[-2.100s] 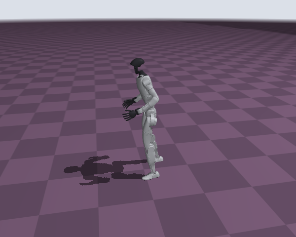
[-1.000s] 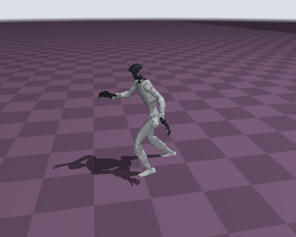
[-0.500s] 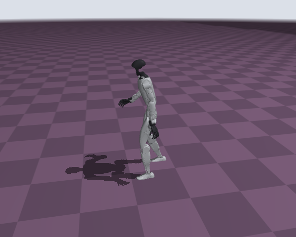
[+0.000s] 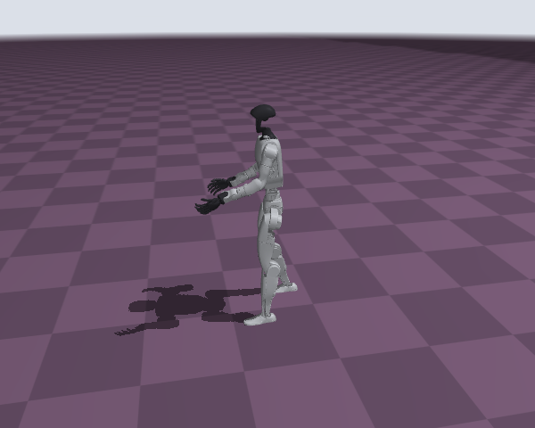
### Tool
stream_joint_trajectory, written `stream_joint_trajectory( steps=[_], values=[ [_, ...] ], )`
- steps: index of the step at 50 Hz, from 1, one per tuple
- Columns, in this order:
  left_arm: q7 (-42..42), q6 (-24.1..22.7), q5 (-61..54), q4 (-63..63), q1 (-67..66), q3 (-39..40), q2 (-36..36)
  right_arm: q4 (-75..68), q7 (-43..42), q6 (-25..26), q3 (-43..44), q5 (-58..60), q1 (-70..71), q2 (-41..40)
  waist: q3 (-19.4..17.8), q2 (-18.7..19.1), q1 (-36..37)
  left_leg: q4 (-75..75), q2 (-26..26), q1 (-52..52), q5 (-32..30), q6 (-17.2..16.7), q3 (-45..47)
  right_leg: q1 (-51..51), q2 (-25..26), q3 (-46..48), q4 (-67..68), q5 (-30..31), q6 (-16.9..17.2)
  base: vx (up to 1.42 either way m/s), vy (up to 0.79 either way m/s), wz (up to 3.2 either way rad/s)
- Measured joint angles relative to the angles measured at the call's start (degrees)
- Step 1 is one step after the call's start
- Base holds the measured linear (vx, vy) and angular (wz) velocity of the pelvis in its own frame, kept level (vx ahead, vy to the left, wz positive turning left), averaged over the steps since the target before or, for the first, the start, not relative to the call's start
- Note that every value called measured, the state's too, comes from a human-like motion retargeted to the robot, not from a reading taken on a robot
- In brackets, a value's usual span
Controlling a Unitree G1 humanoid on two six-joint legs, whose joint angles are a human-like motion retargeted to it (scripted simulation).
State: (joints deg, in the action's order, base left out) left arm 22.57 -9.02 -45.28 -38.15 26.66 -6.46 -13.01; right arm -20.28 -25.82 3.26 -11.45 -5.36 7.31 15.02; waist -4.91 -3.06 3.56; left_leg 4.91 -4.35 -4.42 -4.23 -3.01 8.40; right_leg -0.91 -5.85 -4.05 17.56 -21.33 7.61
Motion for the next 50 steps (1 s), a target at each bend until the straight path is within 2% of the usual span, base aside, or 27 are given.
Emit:
stream_joint_trajectory(
  steps=[5, 10, 14, 19, 22, 25, 30, 33, 44, 50],
  values=[
    [-2.5, 0.3, 3.0, 4.2, -6.1, -1.3, 2.7, -1.9, 4.3, 0.7, -0.8, -0.6, -0.9, 1.8, -0.2, 0.7, -0.8, -0.6, 0.0, -0.6, -0.1, -0.2, -0.7, -0.2, 0.1, 0.6, -0.3, 0.3, 0.0, -0.01, 0.00, 0.04],
    [-3.8, 3.0, 14.9, -0.9, -12.2, -3.3, 1.6, -9.9, 5.3, 0.8, -2.7, -1.2, -1.3, 2.4, -0.6, 0.9, 0.2, -1.6, -0.3, -0.5, 0.5, -0.6, 0.1, -0.4, 0.2, -0.2, -0.3, 0.4, 0.0, 0.00, 0.00, 0.00],
    [-2.0, 4.8, 20.8, -12.9, -16.0, -4.7, 1.1, -23.5, 6.6, 1.3, -5.2, -4.6, -0.3, 1.4, -0.2, 0.8, 0.8, -2.0, -0.5, -0.3, 1.0, -0.8, 0.7, -0.5, 0.3, -0.7, -0.3, 0.3, -0.1, 0.00, 0.00, 0.00],
    [-0.3, 8.3, 17.6, -33.0, -18.1, -6.1, 1.8, -43.8, 13.0, 5.3, -9.2, -7.3, 1.1, -0.2, -0.1, 0.8, 1.6, -2.0, -0.6, -0.1, 0.8, -0.7, 0.7, -0.7, 0.4, -0.8, -0.3, 0.2, -0.4, 0.00, 0.00, 0.00],
    [-0.2, 10.3, 17.9, -39.0, -20.6, -5.9, 1.3, -50.9, 16.6, 7.7, -10.5, -4.1, 0.0, -0.7, -0.7, 0.8, 2.3, -1.6, -0.5, 0.1, 0.5, -0.6, 0.5, -1.0, 0.3, -0.5, -0.5, 0.3, -0.5, 0.00, 0.00, 0.00],
    [-0.5, 9.8, 19.5, -37.2, -25.8, -5.3, 0.0, -51.7, 17.3, 7.9, -9.4, -2.2, -3.5, -0.6, -1.4, 0.8, 2.9, -1.1, -0.4, 0.2, 0.2, -0.7, 0.3, -1.1, 0.3, -0.1, -0.8, 0.4, -0.3, 0.00, 0.00, 0.00],
    [-3.1, 6.1, 17.2, -29.8, -34.6, -2.8, -1.7, -47.1, 16.0, 5.1, -3.8, -7.8, -10.8, -1.0, -2.0, 0.7, 3.9, -0.5, -0.1, -0.1, 0.0, -0.9, 0.0, -0.8, 0.0, 0.3, -1.0, 0.5, -0.1, 0.00, 0.00, 0.00],
    [-3.2, 5.8, 15.9, -28.3, -37.2, -1.0, -1.5, -45.7, 15.2, 4.4, -1.8, -9.9, -13.1, -1.3, -2.3, 0.8, 4.2, -0.5, 0.1, -0.4, 0.1, -0.9, -0.1, -0.5, -0.2, 0.5, -0.9, 0.4, -0.2, 0.00, 0.00, 0.00],
    [-2.0, 6.9, 16.4, -29.1, -35.0, 0.9, 0.8, -46.4, 15.4, 5.7, -3.1, -7.6, -9.4, -1.2, -3.4, 1.0, 3.9, -0.3, 0.6, 0.2, 0.5, -0.8, 0.6, -0.6, -0.7, -0.2, -0.7, 0.4, -0.4, 0.00, 0.00, 0.00],
    [2.0, 5.8, 24.4, -14.5, -32.7, 0.8, 0.3, -32.8, 10.1, 4.0, -2.0, -3.8, -6.8, -0.6, -3.4, 0.7, 4.0, -0.3, 0.9, 0.7, 1.2, -0.5, 1.3, -0.6, -1.1, -0.9, -0.5, 0.4, -0.2, 0.01, 0.00, -0.02]
  ],
)
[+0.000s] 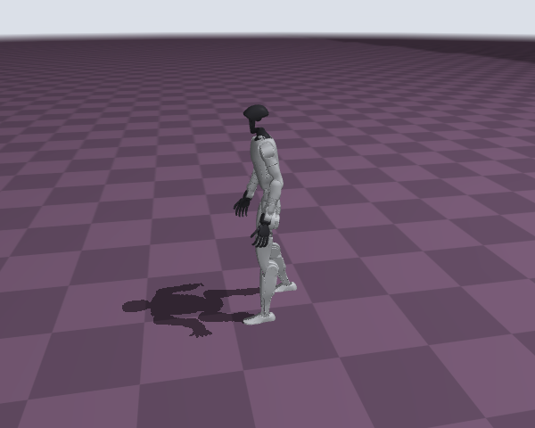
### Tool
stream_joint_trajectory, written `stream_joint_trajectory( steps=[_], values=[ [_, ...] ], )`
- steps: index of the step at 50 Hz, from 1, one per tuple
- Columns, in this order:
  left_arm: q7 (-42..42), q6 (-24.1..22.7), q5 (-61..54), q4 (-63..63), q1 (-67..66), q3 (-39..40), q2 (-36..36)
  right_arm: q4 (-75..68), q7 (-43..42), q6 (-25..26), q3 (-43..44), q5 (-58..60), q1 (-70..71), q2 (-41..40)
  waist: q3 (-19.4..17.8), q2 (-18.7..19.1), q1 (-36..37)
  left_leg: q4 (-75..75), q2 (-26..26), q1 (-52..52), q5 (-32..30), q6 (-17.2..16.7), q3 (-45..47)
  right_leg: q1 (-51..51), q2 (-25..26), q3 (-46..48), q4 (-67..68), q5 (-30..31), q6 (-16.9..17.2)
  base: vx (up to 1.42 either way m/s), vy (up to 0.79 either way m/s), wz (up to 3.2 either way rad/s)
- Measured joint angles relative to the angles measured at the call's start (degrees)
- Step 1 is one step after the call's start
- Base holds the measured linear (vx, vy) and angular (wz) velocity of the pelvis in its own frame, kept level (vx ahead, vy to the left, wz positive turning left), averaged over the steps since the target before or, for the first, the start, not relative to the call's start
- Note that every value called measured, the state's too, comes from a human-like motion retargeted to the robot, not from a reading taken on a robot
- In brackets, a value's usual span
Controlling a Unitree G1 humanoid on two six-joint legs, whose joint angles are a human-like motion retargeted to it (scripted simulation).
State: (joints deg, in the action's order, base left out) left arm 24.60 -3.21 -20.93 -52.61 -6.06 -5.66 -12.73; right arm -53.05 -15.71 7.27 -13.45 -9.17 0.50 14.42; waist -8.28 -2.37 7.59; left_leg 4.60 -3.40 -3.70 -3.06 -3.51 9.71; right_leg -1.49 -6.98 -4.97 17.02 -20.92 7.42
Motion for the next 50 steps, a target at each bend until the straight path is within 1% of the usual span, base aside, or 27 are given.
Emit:
stream_joint_trajectory(
  steps=[4, 8, 12, 15, 18, 20, 22, 25, 28, 29, 31, 34, 36, 38, 40, 42, 43, 45, 46, 47, 48, 49, 50],
  values=[
    [0.2, -2.0, 5.7, 16.5, 1.0, 0.8, -1.9, 18.4, -2.6, -3.2, 1.6, 3.9, 0.3, 0.7, 0.5, -0.6, 0.2, -1.0, 0.4, 0.2, 1.0, 0.3, 0.3, -0.4, -0.6, -0.4, 0.2, 0.0, 0.2, 0.07, 0.02, -0.08],
    [-0.2, -3.5, 9.0, 31.5, 3.4, 1.9, -4.0, 34.8, -2.6, -5.0, 2.1, 7.7, 2.3, 1.6, 1.4, -1.4, 0.4, -2.5, 0.9, 0.3, 2.3, 0.6, 0.5, -0.9, -1.2, -0.7, 0.2, 0.2, 0.2, 0.07, 0.03, -0.08],
    [0.1, -4.3, 10.0, 41.6, 7.6, 2.3, -4.6, 45.2, -1.3, -4.8, 1.4, 11.9, 6.3, 3.0, 1.8, -2.1, 0.5, -4.9, 1.3, -0.1, 3.8, 1.0, 0.7, -1.0, -1.7, -1.0, 1.1, 0.2, 0.0, 0.03, 0.02, -0.04],
    [1.0, -4.9, 9.7, 46.2, 10.9, 2.3, -4.0, 50.3, -0.9, -4.3, 0.8, 14.8, 9.4, 4.0, 0.9, -2.4, 0.3, -8.0, 1.5, -1.1, 5.3, 1.3, 0.6, -0.5, -2.1, -1.1, 3.2, -0.1, -0.3, 0.00, 0.00, 0.00],
    [2.9, -5.6, 8.6, 48.4, 13.7, 1.7, -3.2, 53.2, -1.6, -4.2, 0.3, 15.3, 11.7, 4.1, -1.7, -2.7, -0.4, -13.6, 1.6, -3.3, 6.8, 1.7, 0.0, 0.8, -2.3, -1.0, 7.2, -0.5, -0.6, -0.05, 0.02, 0.06],
    [4.4, -5.9, 6.8, 48.8, 15.5, 0.6, -2.8, 54.0, -2.4, -4.2, -0.3, 14.1, 13.0, 4.0, -4.3, -2.8, -0.9, -18.9, 1.6, -5.5, 8.2, 2.1, -0.3, 2.3, -2.5, -1.2, 11.3, -1.2, -0.8, -0.12, 0.02, 0.09],
    [5.0, -5.9, 3.4, 48.7, 17.3, -0.8, -2.7, 54.0, -3.3, -4.0, -1.4, 12.5, 14.1, 4.2, -7.7, -2.7, -1.4, -26.1, 1.2, -8.6, 10.2, 2.8, -0.5, 4.7, -2.4, -1.9, 17.7, -2.5, -1.5, -0.17, 0.02, 0.05],
    [3.8, -5.3, -4.3, 49.0, 19.6, -3.0, -3.0, 53.4, -3.8, -3.2, -3.6, 10.5, 16.4, 5.2, -13.7, -2.5, -2.4, -40.0, 0.1, -14.6, 14.6, 4.5, -0.4, 10.4, -1.4, -3.7, 31.4, -5.4, -3.3, -0.22, 0.02, 0.01],
    [1.9, -4.5, -13.2, 50.4, 21.5, -5.4, -3.7, 52.8, -3.3, -1.7, -7.0, 9.4, 19.9, 6.0, -19.7, -1.9, -4.8, -56.1, -1.6, -22.6, 19.7, 7.1, -1.1, 17.1, 0.9, -6.3, 47.1, -9.1, -4.4, -0.24, 0.01, 0.13],
    [1.9, -4.5, -15.8, 50.6, 21.7, -6.7, -4.0, 52.4, -3.5, -1.2, -8.5, 8.7, 20.9, 5.9, -20.8, -1.6, -6.0, -61.4, -2.2, -26.0, 21.2, 7.8, -1.6, 19.4, 2.0, -7.2, 51.7, -10.7, -4.4, -0.21, 0.00, 0.32],
    [3.5, -4.8, -20.2, 50.2, 21.9, -10.1, -4.8, 51.0, -5.0, -0.2, -11.8, 7.0, 22.3, 5.1, -21.5, -1.1, -8.8, -70.9, -3.3, -33.2, 23.6, 9.0, -2.9, 23.9, 4.2, -8.5, 59.8, -14.4, -4.2, -0.19, -0.01, 0.43],
    [8.8, -5.5, -25.0, 46.0, 23.5, -16.6, -6.3, 46.5, -10.5, 0.9, -16.9, 3.2, 24.0, 3.1, -21.5, 0.3, -12.6, -81.5, -4.4, -42.1, 25.7, 10.0, -4.8, 29.0, 6.1, -8.3, 68.8, -19.7, -4.3, -0.18, -0.04, 0.38],
    [11.4, -5.0, -26.9, 42.1, 24.6, -20.5, -6.9, 42.6, -13.7, 1.1, -19.5, 1.2, 24.4, 2.1, -21.5, 1.4, -14.1, -85.2, -5.1, -44.6, 26.0, 10.3, -5.4, 30.7, 6.3, -7.1, 72.3, -21.6, -4.9, -0.21, -0.05, 0.04],
    [12.1, -4.2, -28.3, 38.7, 25.5, -23.3, -7.4, 39.1, -14.8, 0.9, -21.2, -0.3, 24.7, 1.7, -21.5, 2.9, -14.7, -85.9, -6.4, -44.5, 25.3, 10.4, -5.5, 31.0, 6.4, -5.7, 73.1, -21.6, -5.8, -0.27, -0.08, -0.34],
    [12.0, -4.0, -29.7, 36.9, 26.2, -25.3, -8.3, 36.8, -14.5, 0.2, -22.1, -1.7, 25.4, 2.0, -21.5, 4.6, -14.4, -82.7, -8.3, -41.6, 23.0, 10.0, -4.6, 29.7, 6.8, -4.7, 70.5, -19.7, -6.6, -0.36, -0.12, -0.69],
    [11.8, -5.1, -32.2, 37.6, 27.7, -27.7, -11.2, 36.4, -15.3, -0.8, -22.8, -3.6, 27.0, 2.7, -20.8, 5.7, -13.1, -73.2, -10.0, -35.5, 16.4, 8.5, -2.7, 26.8, 7.4, -4.3, 63.1, -15.0, -7.2, -0.46, -0.19, -0.93],
    [11.6, -5.9, -33.5, 38.9, 28.8, -29.2, -13.4, 36.9, -16.1, -1.3, -23.3, -4.4, 28.3, 3.2, -20.2, 5.9, -12.3, -66.1, -10.4, -31.5, 11.1, 7.4, -1.7, 24.8, 7.7, -4.3, 57.9, -11.5, -7.4, -0.54, -0.26, -0.88],
    [10.4, -7.8, -35.6, 43.1, 31.0, -33.0, -19.5, 39.2, -17.3, -2.3, -24.9, -5.0, 31.3, 4.5, -16.2, 5.0, -10.9, -45.8, -8.9, -23.4, -3.5, 4.3, -0.2, 21.8, 7.7, -5.3, 44.4, -0.9, -6.0, -0.60, -0.34, -0.61],
    [8.7, -9.0, -35.7, 46.1, 32.4, -34.8, -23.5, 40.9, -17.4, -3.0, -26.1, -4.7, 33.8, 5.8, -12.8, 3.9, -10.5, -30.6, -7.2, -18.2, -12.3, 1.4, -0.2, 20.3, 7.4, -6.5, 35.2, 7.1, -3.2, -0.63, -0.39, -0.23],
    [6.6, -10.4, -35.3, 49.3, 33.9, -36.4, -27.8, 42.9, -17.1, -3.9, -27.4, -4.4, 36.5, 7.4, -9.4, 3.0, -10.3, -16.4, -6.1, -13.4, -19.7, -2.2, -0.2, 18.7, 7.3, -7.5, 25.6, 15.1, 0.0, -0.63, -0.40, 0.02],
    [3.8, -11.8, -33.9, 52.8, 35.8, -37.6, -32.4, 45.2, -16.4, -5.3, -28.7, -3.9, 40.0, 9.7, -5.9, 2.7, -10.2, -4.3, -6.3, -9.4, -24.1, -7.0, -0.3, 16.7, 7.5, -8.0, 15.1, 23.1, 4.1, -0.64, -0.44, 0.37],
    [1.3, -13.4, -31.9, 56.2, 38.4, -38.5, -37.1, 47.8, -15.4, -6.5, -29.9, -3.2, 44.0, 12.8, -2.5, 1.8, -10.6, 0.0, -6.1, -9.2, -23.6, -9.8, -0.3, 15.2, 6.8, -6.1, 6.1, 28.4, 6.3, -0.68, -0.51, 0.83],
    [-1.1, -14.9, -29.7, 59.6, 41.5, -39.3, -41.7, 50.4, -14.4, -7.8, -31.1, -2.2, 48.2, 16.3, 0.9, 0.7, -11.2, 0.4, -5.7, -10.8, -20.5, -11.5, -0.2, 14.1, 5.7, -3.0, -2.3, 32.5, 7.6, -0.78, -0.59, 0.78]
  ],
)
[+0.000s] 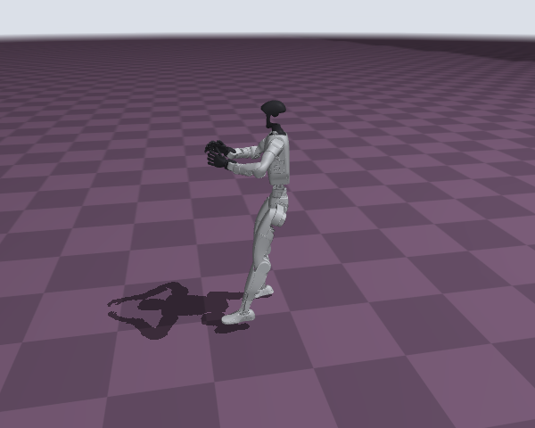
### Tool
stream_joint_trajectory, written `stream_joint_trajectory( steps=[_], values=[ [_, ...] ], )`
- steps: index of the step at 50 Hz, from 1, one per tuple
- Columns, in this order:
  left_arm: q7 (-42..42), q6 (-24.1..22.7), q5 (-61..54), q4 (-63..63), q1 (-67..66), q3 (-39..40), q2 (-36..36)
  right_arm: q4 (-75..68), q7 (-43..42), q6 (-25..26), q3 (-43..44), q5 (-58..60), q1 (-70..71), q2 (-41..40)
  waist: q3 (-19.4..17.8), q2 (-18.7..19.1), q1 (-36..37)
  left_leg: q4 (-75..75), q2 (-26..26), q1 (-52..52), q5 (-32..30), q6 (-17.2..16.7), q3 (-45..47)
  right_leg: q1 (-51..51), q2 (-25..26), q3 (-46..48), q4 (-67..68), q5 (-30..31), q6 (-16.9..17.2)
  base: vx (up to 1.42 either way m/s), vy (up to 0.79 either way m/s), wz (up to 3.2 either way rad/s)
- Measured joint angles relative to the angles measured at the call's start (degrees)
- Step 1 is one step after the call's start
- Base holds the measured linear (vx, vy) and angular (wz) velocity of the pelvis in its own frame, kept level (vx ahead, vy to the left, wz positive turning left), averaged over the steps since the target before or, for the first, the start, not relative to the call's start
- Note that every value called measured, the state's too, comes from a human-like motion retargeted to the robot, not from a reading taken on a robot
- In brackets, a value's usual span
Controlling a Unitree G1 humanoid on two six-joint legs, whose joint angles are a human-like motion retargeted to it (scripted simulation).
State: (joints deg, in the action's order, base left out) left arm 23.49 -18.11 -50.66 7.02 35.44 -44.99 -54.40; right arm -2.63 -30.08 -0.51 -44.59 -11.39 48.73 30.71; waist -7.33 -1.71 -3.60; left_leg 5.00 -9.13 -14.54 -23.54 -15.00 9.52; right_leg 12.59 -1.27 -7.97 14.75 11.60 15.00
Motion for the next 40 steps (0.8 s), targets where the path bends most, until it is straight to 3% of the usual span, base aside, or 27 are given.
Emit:
stream_joint_trajectory(
  steps=[3, 5, 7, 9, 10, 13, 15, 17, 18, 20, 22, 25, 27, 30, 35, 40],
  values=[
    [1.5, -4.2, 6.1, 8.3, 13.8, -1.4, -11.5, 7.2, 0.4, -2.1, -2.3, 2.9, 14.5, 13.6, 7.6, -2.9, 5.8, 0.0, -3.3, -0.8, 5.3, 0.0, 2.8, 0.3, -0.1, 8.0, -11.1, -4.3, 0.0, -0.81, -0.61, -0.44],
    [6.5, -6.3, 9.7, 11.3, 21.8, -1.5, -16.0, 10.4, -0.1, -2.4, -3.5, 3.7, 22.1, 22.0, 10.5, -5.9, 11.2, -6.3, -2.6, -0.6, 8.0, 3.9, 3.3, -1.5, -1.8, 9.3, -11.9, -6.9, 0.0, -0.74, -0.39, -1.16],
    [11.6, -7.2, 12.3, 12.8, 24.3, 0.4, -19.7, 12.8, 0.9, -1.9, -3.4, 3.0, 25.8, 27.7, 12.1, -8.8, 15.1, -24.3, 0.1, -3.4, 14.3, 7.8, 1.6, -5.3, -4.3, 5.0, -8.3, -6.0, 0.0, -0.66, -0.16, -0.99],
    [14.7, -7.0, 13.9, 14.1, 20.8, 5.2, -23.1, 15.8, 3.2, -1.2, -1.2, 2.0, 25.5, 31.1, 13.7, -8.8, 17.6, -39.5, 2.1, -3.6, 16.7, 8.6, -1.3, -9.7, -4.2, -1.2, -2.1, -6.4, -0.2, -0.57, -0.11, -0.87],
    [15.5, -6.6, 14.6, 14.9, 17.0, 8.7, -24.6, 17.8, 4.6, -0.7, 0.7, 1.6, 24.1, 32.3, 14.5, -8.1, 18.5, -44.9, 3.2, -2.7, 15.9, 7.8, -2.9, -11.8, -3.6, -3.8, 1.4, -7.1, -0.6, -0.55, -0.19, -0.57],
    [12.3, -4.3, 18.1, 19.5, -6.6, 29.5, -24.5, 27.6, 8.3, -0.1, 10.4, 2.0, 13.4, 34.0, 17.4, -5.9, 18.2, -47.9, 5.8, 2.1, 7.8, 4.0, -6.3, -16.5, -4.0, -3.0, 7.4, -5.5, -1.4, -0.59, -0.28, -0.02],
    [8.9, -2.7, 21.7, 23.8, -24.8, 47.4, -20.6, 35.8, 9.4, -0.3, 19.0, 3.7, 4.7, 35.0, 17.8, -4.5, 16.6, -46.9, 4.1, 4.6, 12.3, 6.6, -3.5, -18.7, -5.0, -0.1, 8.0, -6.1, -1.3, -0.75, -0.33, 0.65],
    [8.0, -2.5, 26.0, 27.0, -37.3, 62.6, -13.4, 43.0, 6.7, -1.8, 29.8, 8.5, -5.0, 36.0, 14.8, -3.9, 14.0, -47.4, 1.4, 5.5, 32.1, 11.6, 0.8, -19.3, -5.1, 2.1, 9.7, -17.7, -1.6, -0.94, -0.32, 1.17],
    [8.9, -2.9, 28.2, 28.0, -41.5, 68.6, -8.8, 45.7, 3.5, -3.2, 35.6, 12.2, -10.6, 36.3, 12.3, -3.9, 12.3, -48.6, 0.6, 4.8, 43.4, 13.4, 1.7, -18.7, -4.7, 2.8, 11.7, -27.2, -2.3, -1.05, -0.30, 1.42],
    [12.4, -3.2, 31.7, 28.6, -46.7, 76.1, 1.3, 49.4, -4.9, -5.0, 45.4, 19.0, -21.9, 34.4, 5.6, -4.5, 9.0, -55.1, -0.6, 0.3, 60.0, 16.1, 0.7, -16.2, -3.3, 4.3, 17.7, -46.1, -5.2, -1.10, -0.27, 1.47],
    [15.7, -1.8, 33.6, 27.5, -47.6, 75.6, 12.3, 49.3, -9.4, -5.6, 49.7, 24.7, -34.1, 25.3, -2.4, -5.1, 7.3, -65.2, -2.2, -7.4, 63.8, 16.5, -2.2, -12.3, -1.4, 6.3, 25.5, -56.9, -10.3, -1.05, -0.22, 1.22],
    [17.3, 2.4, 33.7, 19.3, -43.8, 64.3, 26.1, 40.0, -6.0, -4.1, 42.1, 21.2, -44.8, 8.8, -11.9, -4.8, 7.6, -70.6, -3.3, -15.1, 57.5, 12.9, -5.6, -7.3, 0.1, 9.5, 31.7, -57.3, -15.4, -0.83, -0.16, 0.73],
    [16.7, 4.0, 33.2, 10.0, -39.5, 55.8, 32.2, 28.0, -2.3, -3.5, 33.2, 9.0, -45.1, -0.7, -15.2, -4.7, 8.1, -64.3, -2.1, -14.4, 53.0, 12.5, -6.5, -6.6, -0.2, 10.8, 28.8, -52.2, -13.9, -0.59, -0.14, 0.45],
    [16.7, 4.3, 33.9, 1.8, -36.1, 46.6, 37.6, 17.4, -2.1, -4.3, 25.5, -0.3, -46.8, -8.1, -15.6, -5.1, 8.5, -50.7, 0.2, -12.4, 45.4, 13.5, -6.8, -5.8, -0.8, 11.4, 19.8, -44.0, -9.6, -0.44, -0.13, 0.29],
    [12.7, 2.8, 37.1, 5.7, -35.4, 40.4, 37.1, 22.6, 4.8, -6.5, 23.2, 10.6, -48.6, -3.9, -11.9, -5.9, 7.6, -30.0, 1.5, -10.0, 33.2, 12.2, -4.8, -2.7, -1.1, 10.5, 8.4, -34.9, -7.1, -0.34, -0.07, -0.04],
    [10.3, 2.8, 38.1, 9.6, -28.7, 36.3, 33.9, 27.5, 7.5, -6.5, 24.2, 18.3, -44.7, -0.2, -12.4, -5.8, 5.8, -17.4, 1.5, -6.2, 25.6, 11.2, -3.0, -2.0, -0.6, 9.6, 4.1, -31.9, -5.5, -0.29, -0.06, -0.20]
  ],
)
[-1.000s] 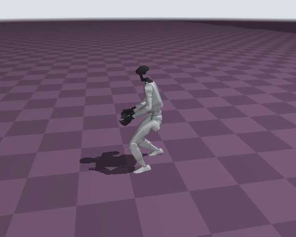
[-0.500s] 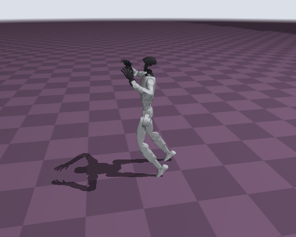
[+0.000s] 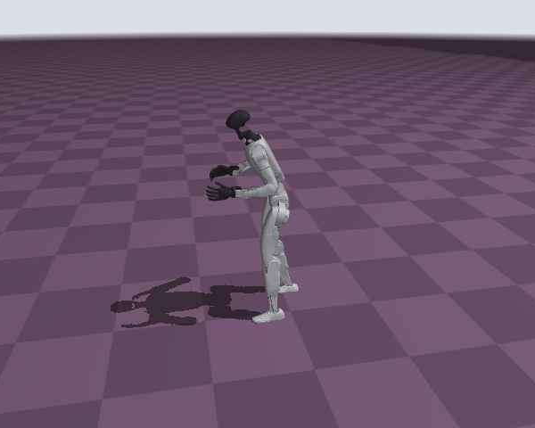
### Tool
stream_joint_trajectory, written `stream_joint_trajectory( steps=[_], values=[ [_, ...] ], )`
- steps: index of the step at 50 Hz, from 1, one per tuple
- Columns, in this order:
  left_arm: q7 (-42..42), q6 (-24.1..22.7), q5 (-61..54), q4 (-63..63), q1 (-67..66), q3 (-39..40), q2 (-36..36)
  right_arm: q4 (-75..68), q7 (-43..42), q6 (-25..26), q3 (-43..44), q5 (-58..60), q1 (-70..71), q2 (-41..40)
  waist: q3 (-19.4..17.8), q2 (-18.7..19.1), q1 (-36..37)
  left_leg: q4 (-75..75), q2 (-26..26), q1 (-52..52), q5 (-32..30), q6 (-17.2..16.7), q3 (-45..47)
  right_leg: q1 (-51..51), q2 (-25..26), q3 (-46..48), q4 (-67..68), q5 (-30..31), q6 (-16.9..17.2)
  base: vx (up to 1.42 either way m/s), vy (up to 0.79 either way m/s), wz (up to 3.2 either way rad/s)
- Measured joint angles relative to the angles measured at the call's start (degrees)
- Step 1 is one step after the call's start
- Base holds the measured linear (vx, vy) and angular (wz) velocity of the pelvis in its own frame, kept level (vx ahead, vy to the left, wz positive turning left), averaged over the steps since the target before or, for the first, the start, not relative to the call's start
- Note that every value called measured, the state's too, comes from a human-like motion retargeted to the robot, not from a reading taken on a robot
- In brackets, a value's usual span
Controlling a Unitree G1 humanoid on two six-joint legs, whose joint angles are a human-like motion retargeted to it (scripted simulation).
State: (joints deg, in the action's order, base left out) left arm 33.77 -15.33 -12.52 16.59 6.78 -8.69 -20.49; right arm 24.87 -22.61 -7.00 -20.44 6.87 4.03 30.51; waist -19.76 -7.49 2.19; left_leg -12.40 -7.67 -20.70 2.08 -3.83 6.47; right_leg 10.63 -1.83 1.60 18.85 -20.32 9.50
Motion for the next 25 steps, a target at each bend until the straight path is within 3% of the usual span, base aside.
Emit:
stream_joint_trajectory(
  steps=[6, 13, 25],
  values=[
    [0.2, 0.8, 1.5, -0.8, 11.1, -6.1, -3.7, -2.7, -2.9, 0.2, 1.2, 1.1, 1.9, -1.1, -0.8, 2.0, -2.7, 6.6, -0.8, 2.1, -5.3, 0.3, -0.6, -0.2, 1.5, 0.5, -2.0, 2.0, 0.5, -0.19, -0.07, 0.01],
    [-1.3, 0.3, 1.0, -0.7, 18.6, -11.7, -4.4, -4.6, -3.0, -0.4, 3.6, -0.5, -0.1, -1.7, 0.7, 4.4, -3.9, 10.9, -1.7, 4.5, -8.1, -0.4, -1.2, -2.9, 2.7, 1.4, -6.4, 4.0, 1.7, -0.05, -0.04, 0.06],
    [-5.2, 1.2, -0.5, -4.6, 12.1, -11.8, 1.3, -6.4, -3.2, -0.3, 4.5, -0.5, -0.2, -2.1, 2.7, 6.7, -4.2, 8.8, -1.9, 5.1, -7.5, 0.0, -1.5, -4.6, 3.0, 1.3, -6.6, 4.4, 1.2, 0.00, 0.00, 0.00]
  ],
)
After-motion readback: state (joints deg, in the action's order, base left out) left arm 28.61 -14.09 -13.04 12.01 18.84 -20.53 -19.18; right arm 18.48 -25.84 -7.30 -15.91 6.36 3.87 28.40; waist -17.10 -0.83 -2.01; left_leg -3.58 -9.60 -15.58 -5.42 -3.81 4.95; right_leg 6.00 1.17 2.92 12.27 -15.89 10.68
